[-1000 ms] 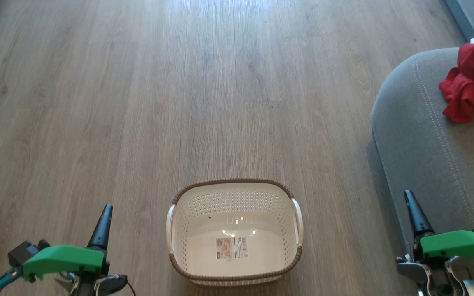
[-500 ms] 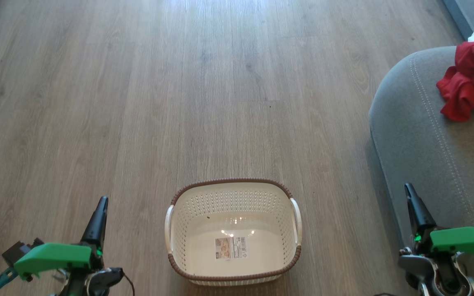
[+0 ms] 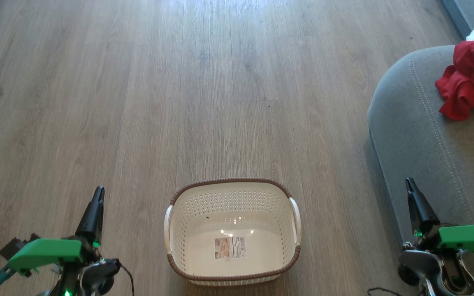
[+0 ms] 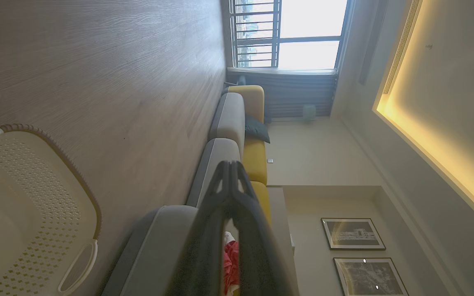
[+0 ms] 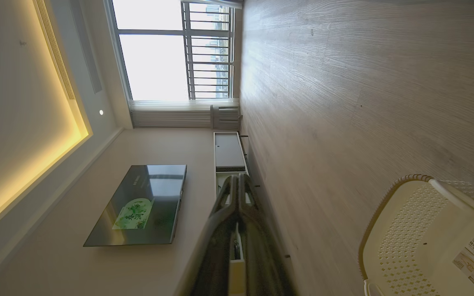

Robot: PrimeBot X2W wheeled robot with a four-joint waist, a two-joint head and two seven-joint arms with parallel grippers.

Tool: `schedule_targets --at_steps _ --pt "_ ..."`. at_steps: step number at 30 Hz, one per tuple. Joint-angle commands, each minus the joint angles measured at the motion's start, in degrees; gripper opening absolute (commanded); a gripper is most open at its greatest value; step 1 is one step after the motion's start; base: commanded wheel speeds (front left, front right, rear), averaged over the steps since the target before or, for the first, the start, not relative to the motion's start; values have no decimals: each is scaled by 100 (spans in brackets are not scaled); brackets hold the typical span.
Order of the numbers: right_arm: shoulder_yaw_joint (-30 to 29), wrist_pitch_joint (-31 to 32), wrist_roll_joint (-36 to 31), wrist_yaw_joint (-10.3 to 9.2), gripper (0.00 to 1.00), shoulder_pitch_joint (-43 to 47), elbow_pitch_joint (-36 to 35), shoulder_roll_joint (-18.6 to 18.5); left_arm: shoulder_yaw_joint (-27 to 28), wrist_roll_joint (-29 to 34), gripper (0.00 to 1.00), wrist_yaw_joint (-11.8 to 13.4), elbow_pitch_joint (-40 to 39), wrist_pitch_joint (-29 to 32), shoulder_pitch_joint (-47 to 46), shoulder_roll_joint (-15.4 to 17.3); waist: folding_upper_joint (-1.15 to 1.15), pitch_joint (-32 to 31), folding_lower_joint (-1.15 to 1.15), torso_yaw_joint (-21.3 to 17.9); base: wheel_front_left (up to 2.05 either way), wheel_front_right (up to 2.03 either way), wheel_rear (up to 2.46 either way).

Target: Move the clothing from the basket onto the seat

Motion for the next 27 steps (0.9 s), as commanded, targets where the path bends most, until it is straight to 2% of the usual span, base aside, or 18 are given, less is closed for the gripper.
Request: schedule_targets --at_steps 1,27 --pt "102 34 32 -1 0 -318 -225 -52 215 -37 0 -54 -189 45 -268 41 0 0 0 0 0 0 0" --pt "103 33 33 -1 0 -318 -225 -52 214 -37 0 -54 -190 45 -268 41 0 0 0 0 0 0 0"
